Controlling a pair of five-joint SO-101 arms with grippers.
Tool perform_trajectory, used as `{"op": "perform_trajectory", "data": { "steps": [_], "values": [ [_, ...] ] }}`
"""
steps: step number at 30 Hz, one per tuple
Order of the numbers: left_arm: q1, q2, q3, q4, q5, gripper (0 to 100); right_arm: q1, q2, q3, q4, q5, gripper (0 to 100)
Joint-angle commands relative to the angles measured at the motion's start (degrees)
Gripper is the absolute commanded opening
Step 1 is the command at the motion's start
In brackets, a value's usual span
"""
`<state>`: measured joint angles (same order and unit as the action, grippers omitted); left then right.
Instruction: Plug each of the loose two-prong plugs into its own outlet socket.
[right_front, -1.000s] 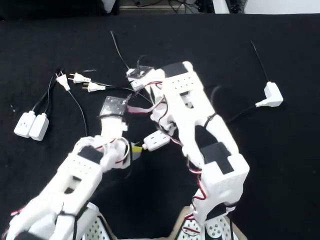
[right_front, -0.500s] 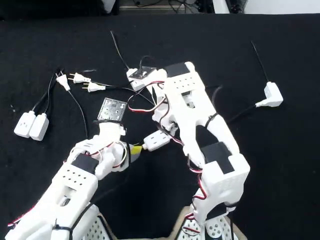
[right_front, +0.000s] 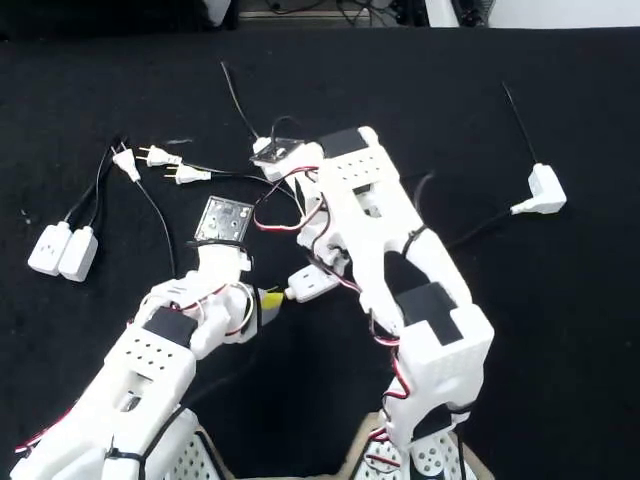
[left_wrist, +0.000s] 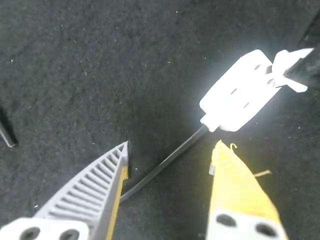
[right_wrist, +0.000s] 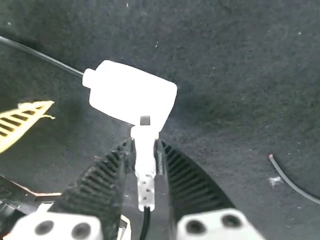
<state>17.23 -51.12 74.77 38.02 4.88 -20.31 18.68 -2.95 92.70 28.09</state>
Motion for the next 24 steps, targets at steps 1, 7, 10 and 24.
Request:
{"op": "perform_trajectory", "data": {
  "steps": [1,7,10,24],
  "values": [
    [0.4,-0.35,-1.19,0.09,-0.44,27,-0.53,-0.31,-2.77,-0.88,-0.44,1.0],
    [0.4,-0.35,-1.1,0.18,-0.44,27,-0.44,-0.31,-3.03,-0.97,-0.26,1.0],
    [0.4,-0.35,-1.1,0.18,-0.44,27,-0.18,-0.31,-2.77,-2.2,-0.26,1.0],
    [0.4,-0.35,-1.1,0.18,-0.44,27,1.67,3.3,-2.95,-1.67,-0.44,1.0]
  ]
}}
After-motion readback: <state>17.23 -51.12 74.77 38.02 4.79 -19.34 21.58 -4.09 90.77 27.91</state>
